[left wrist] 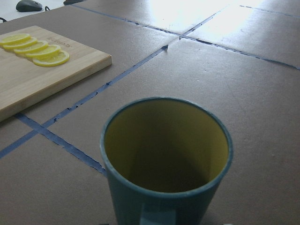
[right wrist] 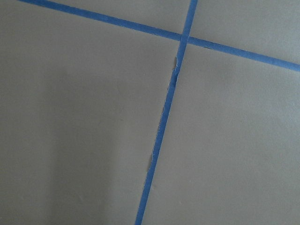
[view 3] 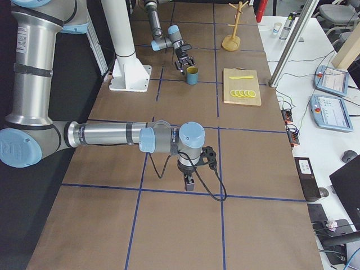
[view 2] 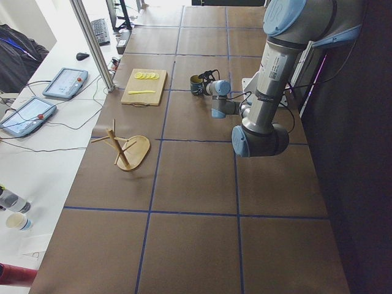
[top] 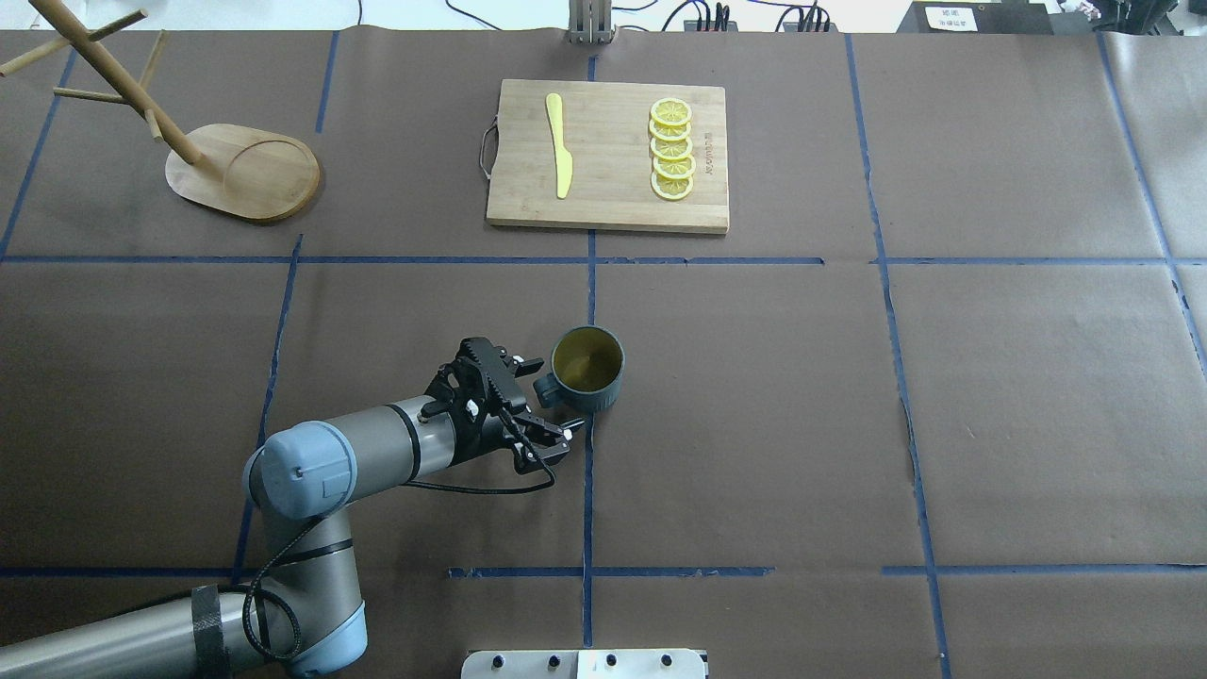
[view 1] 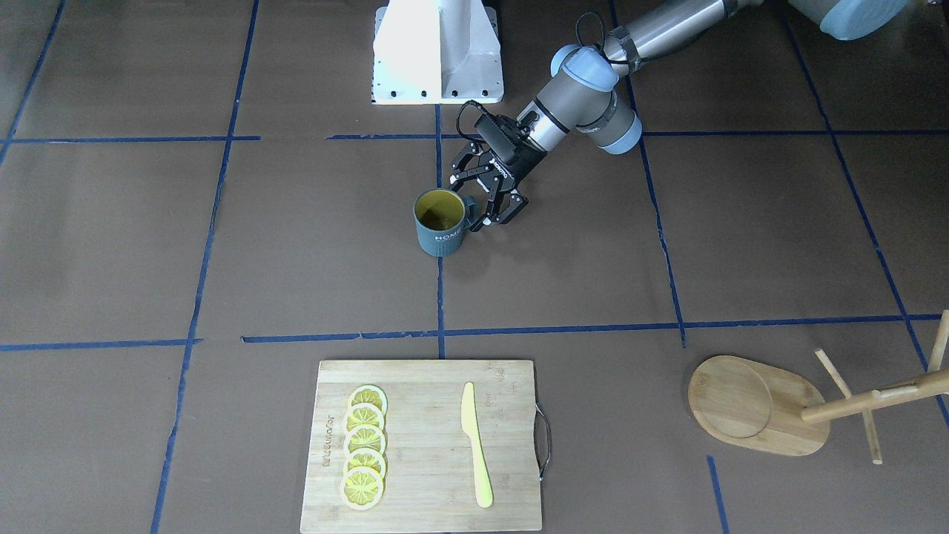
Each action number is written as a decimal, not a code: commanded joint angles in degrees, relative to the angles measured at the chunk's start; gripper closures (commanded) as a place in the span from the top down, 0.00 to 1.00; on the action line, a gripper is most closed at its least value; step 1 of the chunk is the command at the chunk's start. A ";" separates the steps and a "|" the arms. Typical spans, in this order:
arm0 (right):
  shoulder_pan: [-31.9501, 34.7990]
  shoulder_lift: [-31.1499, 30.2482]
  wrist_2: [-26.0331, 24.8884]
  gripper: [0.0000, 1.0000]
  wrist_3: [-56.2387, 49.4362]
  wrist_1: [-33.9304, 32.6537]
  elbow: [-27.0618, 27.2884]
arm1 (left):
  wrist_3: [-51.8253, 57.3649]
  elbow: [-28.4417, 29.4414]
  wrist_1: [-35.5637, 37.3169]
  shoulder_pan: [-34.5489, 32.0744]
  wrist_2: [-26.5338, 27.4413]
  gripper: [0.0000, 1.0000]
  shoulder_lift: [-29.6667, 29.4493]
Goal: Hang cup on storage rack
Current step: 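Close the left gripper on the teal mug's handle, then lift the teal mug with the left gripper toward the wooden rack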
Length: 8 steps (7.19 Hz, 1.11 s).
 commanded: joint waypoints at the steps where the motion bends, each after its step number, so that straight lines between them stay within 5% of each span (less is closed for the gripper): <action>1: 0.00 -0.04 0.00 1.00 -0.02 0.07 0.02 | -0.02 0.15 0.07 -0.09 -0.08 0.06 0.24; 5: 0.00 -0.04 0.00 1.00 0.16 0.07 -0.06 | -1.16 -3.95 -0.72 -1.14 -0.08 0.00 -0.20; 8: 0.00 0.05 0.09 1.00 0.07 0.07 -0.06 | -20.08 -7.40 -0.11 -3.94 -0.25 0.00 -0.20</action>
